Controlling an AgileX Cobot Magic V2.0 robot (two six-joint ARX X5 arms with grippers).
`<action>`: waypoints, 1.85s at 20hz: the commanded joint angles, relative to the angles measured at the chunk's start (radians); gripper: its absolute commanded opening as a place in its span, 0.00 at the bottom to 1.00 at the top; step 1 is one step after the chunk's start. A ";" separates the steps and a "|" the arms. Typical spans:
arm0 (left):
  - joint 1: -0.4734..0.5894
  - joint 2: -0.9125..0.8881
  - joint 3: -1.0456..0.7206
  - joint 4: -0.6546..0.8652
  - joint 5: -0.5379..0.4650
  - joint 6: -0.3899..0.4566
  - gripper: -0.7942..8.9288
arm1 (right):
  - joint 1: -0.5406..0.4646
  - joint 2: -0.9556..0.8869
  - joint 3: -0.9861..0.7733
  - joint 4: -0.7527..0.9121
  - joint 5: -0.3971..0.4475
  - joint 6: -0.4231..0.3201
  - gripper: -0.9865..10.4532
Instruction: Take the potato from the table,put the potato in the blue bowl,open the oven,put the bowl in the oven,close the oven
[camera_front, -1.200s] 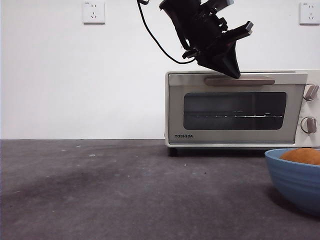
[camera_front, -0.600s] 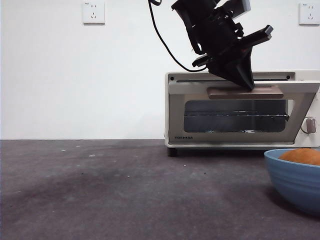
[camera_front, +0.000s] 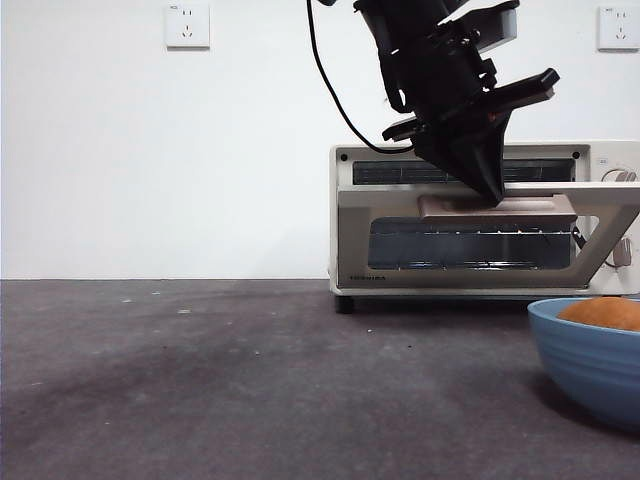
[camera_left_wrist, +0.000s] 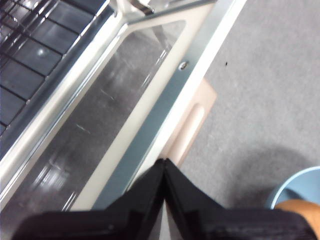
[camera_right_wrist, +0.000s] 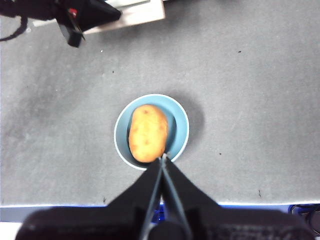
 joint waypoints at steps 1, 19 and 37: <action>-0.009 0.027 -0.014 0.000 -0.028 -0.003 0.08 | 0.000 -0.004 0.004 -0.019 -0.005 0.004 0.08; -0.059 -0.163 -0.294 0.063 -0.041 -0.043 0.08 | 0.000 -0.004 0.005 -0.019 0.001 0.012 0.08; -0.093 -0.878 -0.294 -0.465 -0.095 -0.030 0.08 | 0.000 0.185 0.004 -0.019 -0.116 -0.012 0.09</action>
